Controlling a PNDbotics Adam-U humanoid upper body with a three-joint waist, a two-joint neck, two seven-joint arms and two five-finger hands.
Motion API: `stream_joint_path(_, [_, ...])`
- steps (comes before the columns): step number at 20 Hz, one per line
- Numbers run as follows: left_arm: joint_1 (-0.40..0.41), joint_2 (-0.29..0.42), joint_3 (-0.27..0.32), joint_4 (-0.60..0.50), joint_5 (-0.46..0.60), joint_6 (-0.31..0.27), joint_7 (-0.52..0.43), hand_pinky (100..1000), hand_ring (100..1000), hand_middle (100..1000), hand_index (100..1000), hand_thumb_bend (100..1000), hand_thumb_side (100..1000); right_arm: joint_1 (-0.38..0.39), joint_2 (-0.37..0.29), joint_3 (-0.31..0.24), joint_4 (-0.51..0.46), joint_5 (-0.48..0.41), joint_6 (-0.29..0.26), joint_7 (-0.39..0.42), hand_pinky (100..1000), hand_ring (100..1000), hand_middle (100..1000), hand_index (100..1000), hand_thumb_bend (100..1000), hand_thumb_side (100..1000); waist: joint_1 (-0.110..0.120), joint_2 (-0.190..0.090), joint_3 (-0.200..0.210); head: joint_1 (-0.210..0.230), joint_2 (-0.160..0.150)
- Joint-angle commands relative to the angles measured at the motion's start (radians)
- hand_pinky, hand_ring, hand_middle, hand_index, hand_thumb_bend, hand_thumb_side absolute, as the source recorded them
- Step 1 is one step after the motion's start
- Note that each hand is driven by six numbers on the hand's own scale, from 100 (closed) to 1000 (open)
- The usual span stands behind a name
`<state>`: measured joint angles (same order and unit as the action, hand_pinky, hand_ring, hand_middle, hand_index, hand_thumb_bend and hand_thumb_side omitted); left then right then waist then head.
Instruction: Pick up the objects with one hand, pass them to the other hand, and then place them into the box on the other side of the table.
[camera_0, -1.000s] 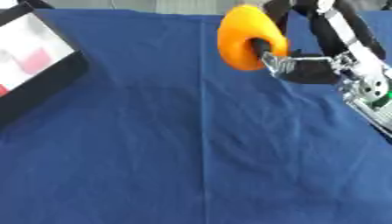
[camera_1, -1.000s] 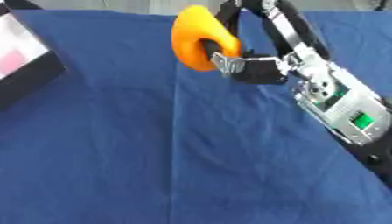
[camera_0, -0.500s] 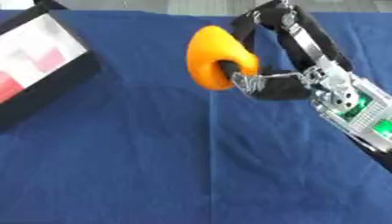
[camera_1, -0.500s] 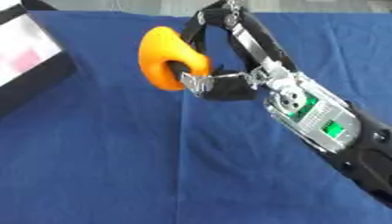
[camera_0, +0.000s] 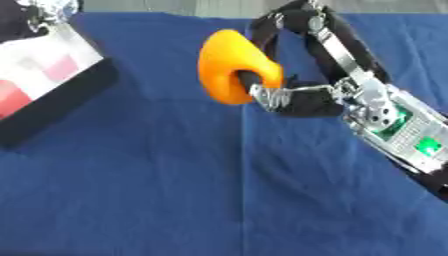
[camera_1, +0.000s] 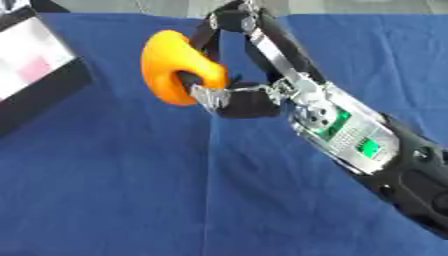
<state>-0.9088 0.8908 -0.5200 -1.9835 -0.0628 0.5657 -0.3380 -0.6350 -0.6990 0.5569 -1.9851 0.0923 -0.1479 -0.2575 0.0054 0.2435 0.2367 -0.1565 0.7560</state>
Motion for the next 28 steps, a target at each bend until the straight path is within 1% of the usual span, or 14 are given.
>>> stream_joint_path(1, [-0.038,-0.005,-0.044,-0.016,-0.014,0.016,-0.072,937,813,813,907,100,856,-0.023,-0.004,-0.005,-0.015,0.006,-0.001,-0.009,757,553,299,524,191,100,0.018,-0.041,0.002,-0.002,0.009])
stream_joint_path(4, [-0.069,-0.032,-0.092,-0.016,-0.047,0.05,-0.125,938,826,835,949,100,883,-0.026,0.005,0.0,-0.015,0.002,0.023,-0.022,753,552,297,524,189,100,0.02,-0.044,0.002,-0.002,0.012])
stream_joint_path(6, [-0.094,-0.058,-0.121,-0.016,-0.074,0.071,-0.153,939,830,839,957,100,895,-0.031,0.012,0.006,-0.015,0.0,0.037,-0.027,752,552,297,524,188,100,0.023,-0.045,0.006,-0.002,0.014])
stream_joint_path(9, [-0.125,-0.096,-0.148,-0.016,-0.116,0.091,-0.174,939,838,846,964,100,884,-0.038,0.022,0.015,-0.015,-0.002,0.05,-0.025,752,552,296,524,188,100,0.026,-0.045,0.011,-0.004,0.014])
stream_joint_path(11, [-0.136,-0.114,-0.158,-0.016,-0.132,0.092,-0.185,941,840,847,965,100,911,-0.043,0.028,0.021,-0.015,0.0,0.055,-0.022,751,552,296,524,187,100,0.028,-0.044,0.014,-0.006,0.014])
stream_joint_path(12, [-0.139,-0.119,-0.162,-0.016,-0.137,0.09,-0.192,941,842,849,968,123,927,-0.045,0.031,0.023,-0.015,0.001,0.056,-0.022,751,551,296,524,187,100,0.028,-0.043,0.015,-0.006,0.014])
stream_joint_path(13, [-0.141,-0.122,-0.164,-0.016,-0.141,0.086,-0.197,939,846,851,974,208,972,-0.046,0.032,0.024,-0.015,0.002,0.057,-0.021,751,551,296,523,187,100,0.028,-0.042,0.016,-0.007,0.014])
stream_joint_path(14, [-0.141,-0.124,-0.164,-0.016,-0.146,0.082,-0.203,939,844,848,973,242,998,-0.046,0.033,0.025,-0.015,0.003,0.058,-0.02,750,551,296,523,187,100,0.028,-0.042,0.017,-0.006,0.014])
stream_joint_path(16, [-0.14,-0.124,-0.163,-0.016,-0.155,0.071,-0.213,935,845,846,970,334,1000,-0.046,0.033,0.027,-0.015,0.005,0.059,-0.019,750,551,296,523,188,100,0.028,-0.041,0.018,-0.007,0.014])
stream_joint_path(18, [-0.14,-0.124,-0.164,-0.016,-0.171,0.054,-0.224,929,848,842,957,484,1000,-0.045,0.033,0.029,-0.015,0.008,0.059,-0.015,750,550,296,523,191,100,0.028,-0.04,0.02,-0.007,0.012])
stream_joint_path(21, [-0.142,-0.129,-0.169,-0.016,-0.225,0.031,-0.247,927,858,849,950,515,1000,-0.045,0.035,0.034,-0.015,0.015,0.057,-0.008,750,550,296,523,194,100,0.026,-0.04,0.021,-0.007,0.009])
stream_joint_path(22, [-0.143,-0.132,-0.173,-0.016,-0.254,0.033,-0.255,925,862,852,951,524,1000,-0.046,0.036,0.035,-0.015,0.017,0.053,-0.007,749,550,295,523,218,100,0.026,-0.039,0.021,-0.007,0.009])
stream_joint_path(23, [-0.144,-0.135,-0.177,-0.016,-0.285,0.037,-0.265,924,863,853,951,536,1000,-0.046,0.037,0.037,-0.015,0.018,0.05,-0.006,749,550,296,523,194,100,0.025,-0.039,0.021,-0.006,0.008])
stream_joint_path(28, [-0.15,-0.159,-0.195,-0.016,-0.387,0.053,-0.335,911,864,851,943,589,1000,-0.048,0.04,0.047,-0.015,0.024,0.032,0.003,749,549,296,522,197,100,0.025,-0.038,0.021,-0.003,0.009])
